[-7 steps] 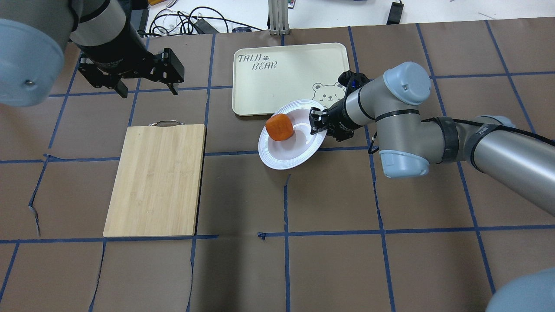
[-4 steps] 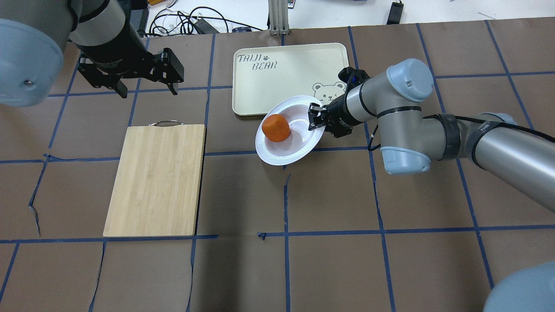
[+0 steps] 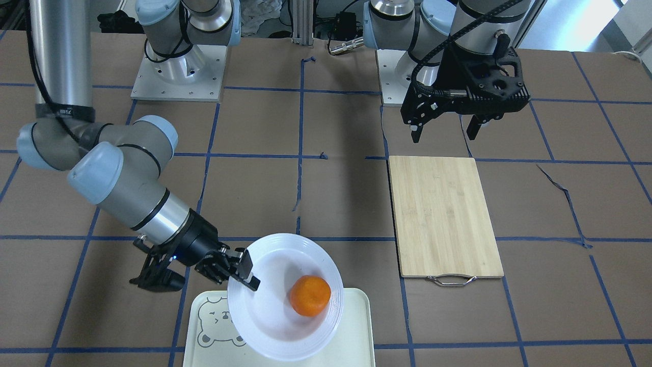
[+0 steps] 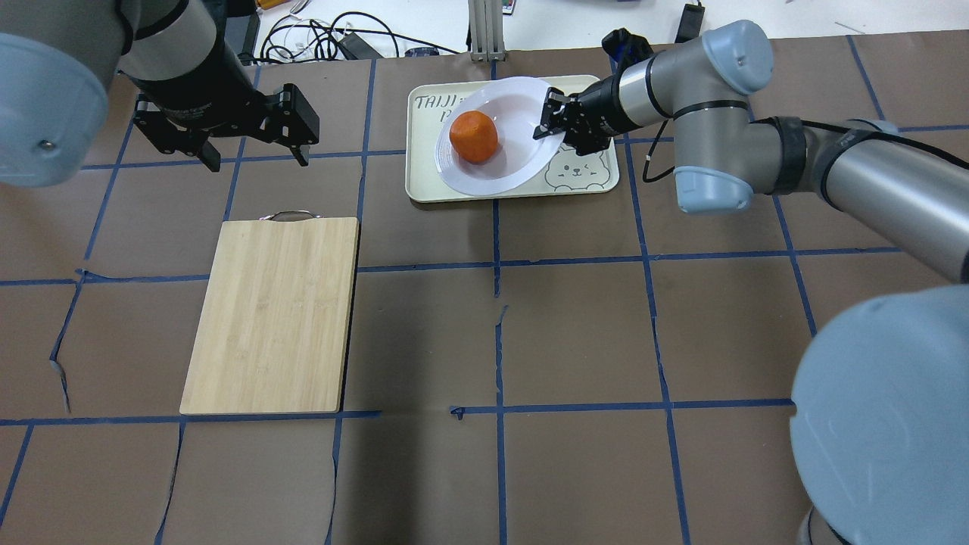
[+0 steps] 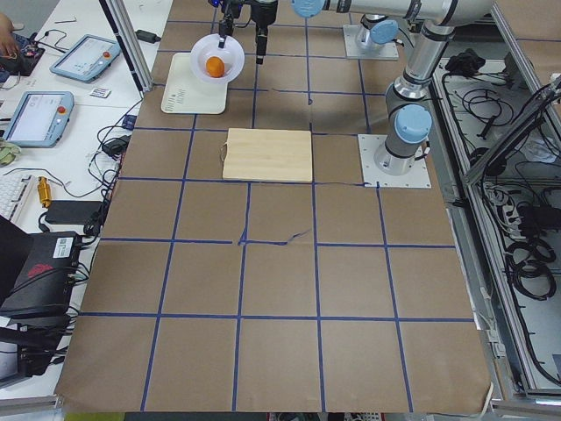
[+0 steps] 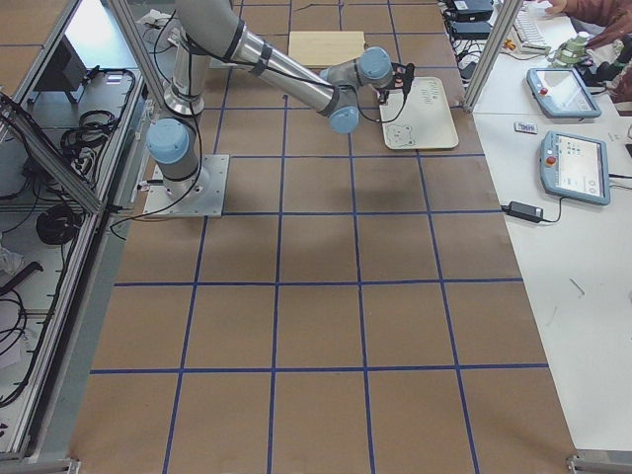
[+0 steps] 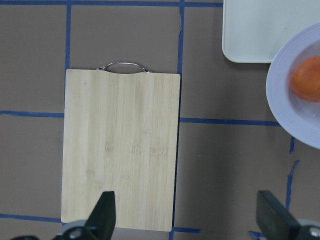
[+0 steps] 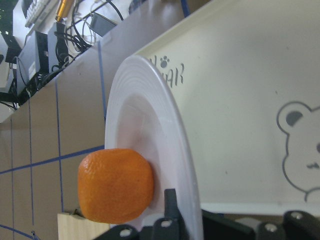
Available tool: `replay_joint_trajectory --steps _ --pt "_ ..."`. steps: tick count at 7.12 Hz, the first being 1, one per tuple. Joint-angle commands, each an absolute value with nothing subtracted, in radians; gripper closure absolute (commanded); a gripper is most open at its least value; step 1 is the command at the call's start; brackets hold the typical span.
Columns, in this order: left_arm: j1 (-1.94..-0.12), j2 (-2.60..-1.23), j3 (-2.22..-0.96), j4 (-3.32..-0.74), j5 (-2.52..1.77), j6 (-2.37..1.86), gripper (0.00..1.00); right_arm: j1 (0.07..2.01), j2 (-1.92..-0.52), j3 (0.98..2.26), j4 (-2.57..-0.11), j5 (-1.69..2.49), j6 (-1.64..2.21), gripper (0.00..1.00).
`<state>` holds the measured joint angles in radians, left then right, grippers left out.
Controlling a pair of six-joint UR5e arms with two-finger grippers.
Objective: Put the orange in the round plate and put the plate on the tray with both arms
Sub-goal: 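Lift the plate with the right gripper and carry it toward the cream tray, then lower the plate onto the cream tray with the right gripper and release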
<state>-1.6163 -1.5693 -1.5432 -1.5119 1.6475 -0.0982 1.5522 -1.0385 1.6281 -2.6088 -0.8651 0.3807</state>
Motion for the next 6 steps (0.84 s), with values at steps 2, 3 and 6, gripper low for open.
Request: replay_joint_trajectory --steps 2,3,6 --pt "-1.617 -1.569 -1.543 -1.513 1.647 -0.098 0.00 1.543 -0.846 1.358 -2.611 -0.816 0.376 1.00" --pt "-1.617 -1.569 -1.543 -1.513 1.647 -0.098 0.00 1.543 -0.824 1.361 -2.612 -0.816 0.374 1.00" --pt "-1.617 -1.562 -1.543 -1.517 1.647 -0.098 0.00 1.543 -0.785 1.376 -2.658 -0.765 0.374 1.00"
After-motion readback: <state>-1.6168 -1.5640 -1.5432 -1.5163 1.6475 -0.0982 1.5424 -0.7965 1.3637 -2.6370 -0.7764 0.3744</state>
